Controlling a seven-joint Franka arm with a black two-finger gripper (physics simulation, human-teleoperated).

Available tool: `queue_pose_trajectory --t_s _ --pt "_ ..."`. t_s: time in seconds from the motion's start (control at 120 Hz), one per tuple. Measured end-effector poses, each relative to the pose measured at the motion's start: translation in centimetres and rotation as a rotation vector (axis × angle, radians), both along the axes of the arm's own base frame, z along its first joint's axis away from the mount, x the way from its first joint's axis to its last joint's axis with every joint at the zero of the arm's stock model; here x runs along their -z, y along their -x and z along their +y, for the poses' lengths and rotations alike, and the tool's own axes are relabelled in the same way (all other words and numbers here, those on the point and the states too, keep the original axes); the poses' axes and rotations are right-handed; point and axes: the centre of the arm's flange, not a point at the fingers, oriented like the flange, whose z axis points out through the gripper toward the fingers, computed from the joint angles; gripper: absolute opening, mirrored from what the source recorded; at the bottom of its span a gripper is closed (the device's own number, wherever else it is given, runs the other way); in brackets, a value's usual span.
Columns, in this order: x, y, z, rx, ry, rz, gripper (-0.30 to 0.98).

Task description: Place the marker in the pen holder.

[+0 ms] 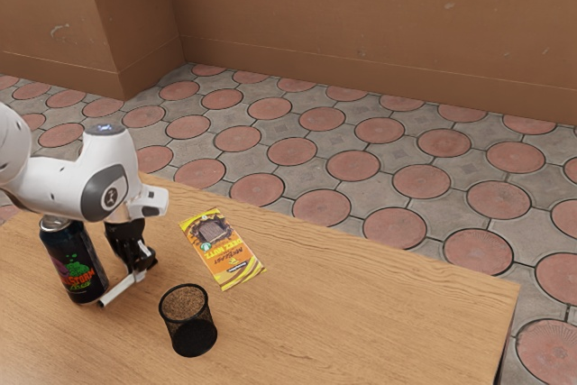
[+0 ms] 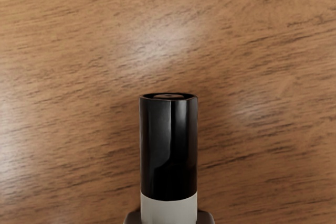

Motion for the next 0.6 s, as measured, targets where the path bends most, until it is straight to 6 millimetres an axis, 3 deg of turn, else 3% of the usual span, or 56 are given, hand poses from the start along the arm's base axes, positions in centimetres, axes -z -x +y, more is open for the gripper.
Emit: queue_pose_trajectory --t_s 0.208,0.275,0.375,0.425,0.483,0.6 --pt "-2.8 -0.4 -1.0 -0.006 0.017 -0.067 -0.02" --pt "-4.9 -0.9 -2.9 0.016 0.033 -0.116 -0.03" --pt "-10.2 -1.3 -6.5 0.073 0.051 -0.225 -0.04" --pt "-12.8 -0.6 -7.9 0.096 0.061 -0.276 -0.04" --pt "-14.8 1.0 -7.5 0.077 0.068 -0.337 -0.04" --pt "-15.5 3.4 -7.9 0.063 0.074 -0.427 -0.04"
